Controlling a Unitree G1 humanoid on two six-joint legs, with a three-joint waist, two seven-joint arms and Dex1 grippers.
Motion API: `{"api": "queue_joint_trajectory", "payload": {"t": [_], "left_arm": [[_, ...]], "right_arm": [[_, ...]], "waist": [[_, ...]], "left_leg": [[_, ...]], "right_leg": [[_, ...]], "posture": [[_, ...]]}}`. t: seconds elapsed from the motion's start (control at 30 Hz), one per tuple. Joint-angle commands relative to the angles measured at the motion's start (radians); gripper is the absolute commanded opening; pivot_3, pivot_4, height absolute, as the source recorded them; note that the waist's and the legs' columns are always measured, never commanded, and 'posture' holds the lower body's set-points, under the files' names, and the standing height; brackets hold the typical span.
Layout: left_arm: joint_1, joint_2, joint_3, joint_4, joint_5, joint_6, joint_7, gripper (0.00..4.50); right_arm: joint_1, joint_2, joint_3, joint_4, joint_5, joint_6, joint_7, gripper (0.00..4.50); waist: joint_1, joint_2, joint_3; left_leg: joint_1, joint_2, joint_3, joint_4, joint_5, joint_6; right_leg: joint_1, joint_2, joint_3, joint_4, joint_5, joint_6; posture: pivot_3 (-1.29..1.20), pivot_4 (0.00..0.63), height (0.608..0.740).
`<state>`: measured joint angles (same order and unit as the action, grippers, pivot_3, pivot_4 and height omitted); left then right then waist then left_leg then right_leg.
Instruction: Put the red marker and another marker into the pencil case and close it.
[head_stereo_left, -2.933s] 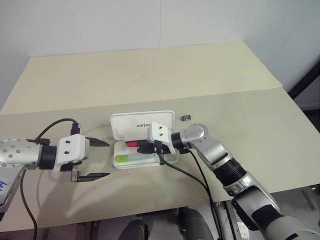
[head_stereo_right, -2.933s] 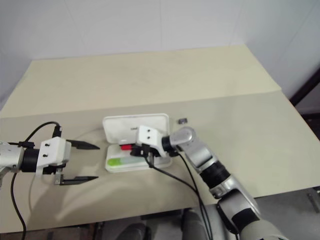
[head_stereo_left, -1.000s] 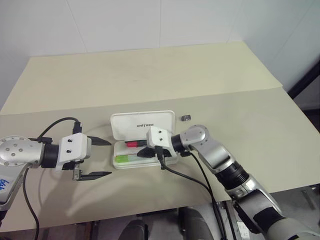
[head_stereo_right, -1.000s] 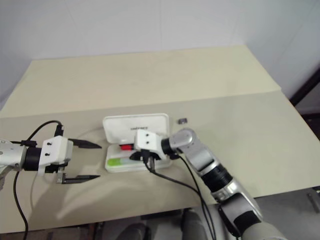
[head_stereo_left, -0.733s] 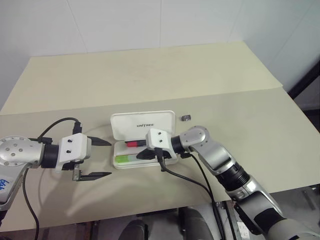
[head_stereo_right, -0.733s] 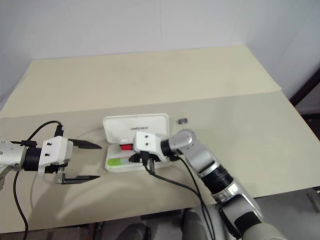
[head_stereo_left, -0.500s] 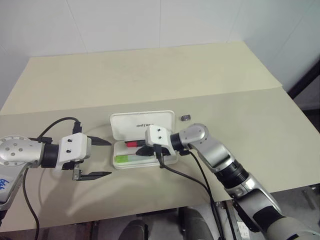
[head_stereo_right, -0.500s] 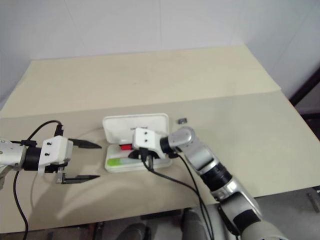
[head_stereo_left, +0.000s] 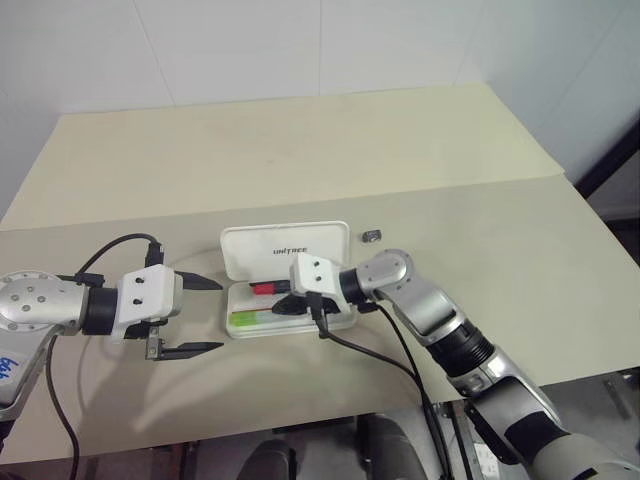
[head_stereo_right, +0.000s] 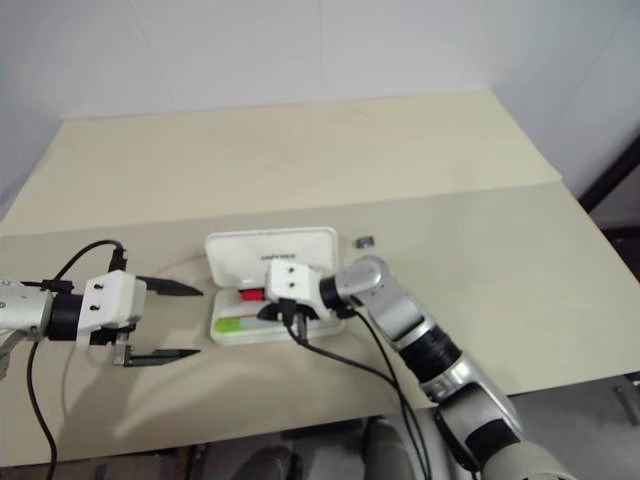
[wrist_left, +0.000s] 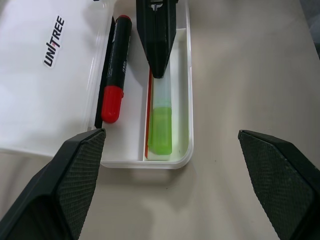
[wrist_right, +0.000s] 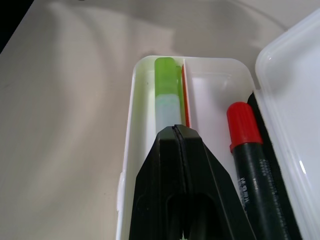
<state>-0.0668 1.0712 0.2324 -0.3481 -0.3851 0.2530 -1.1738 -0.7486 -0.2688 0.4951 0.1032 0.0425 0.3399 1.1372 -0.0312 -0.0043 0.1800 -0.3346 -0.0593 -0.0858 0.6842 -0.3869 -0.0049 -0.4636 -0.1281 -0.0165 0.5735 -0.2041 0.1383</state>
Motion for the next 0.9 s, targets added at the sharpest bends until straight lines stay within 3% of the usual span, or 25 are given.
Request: {"api": "queue_joint_trajectory", "payload": {"t": [0.03, 0.9], "left_arm": [[-0.005, 0.006, 0.016, -0.023, -0.001, 0.0, 0.003, 4.5], [-0.003, 0.008, 0.022, -0.019, 0.002, -0.008, 0.001, 4.5]], "right_arm": [[0.012, -0.013, 0.014, -0.013, -0.009, -0.016, 0.008, 0.02], [-0.003, -0.056, -0.011, -0.031, 0.016, 0.018, 0.052, 0.02]], "waist": [[0.0, 0.0, 0.0], [0.0, 0.0, 0.0]], "left_leg": [[0.0, 0.0, 0.0, 0.0, 0.0, 0.0], [0.0, 0.0, 0.0, 0.0, 0.0, 0.0]], "right_leg": [[0.0, 0.0, 0.0, 0.0, 0.0, 0.0], [0.0, 0.0, 0.0, 0.0, 0.0, 0.0]], "posture": [[0.0, 0.15, 0.74], [0.0, 0.15, 0.74]]}}
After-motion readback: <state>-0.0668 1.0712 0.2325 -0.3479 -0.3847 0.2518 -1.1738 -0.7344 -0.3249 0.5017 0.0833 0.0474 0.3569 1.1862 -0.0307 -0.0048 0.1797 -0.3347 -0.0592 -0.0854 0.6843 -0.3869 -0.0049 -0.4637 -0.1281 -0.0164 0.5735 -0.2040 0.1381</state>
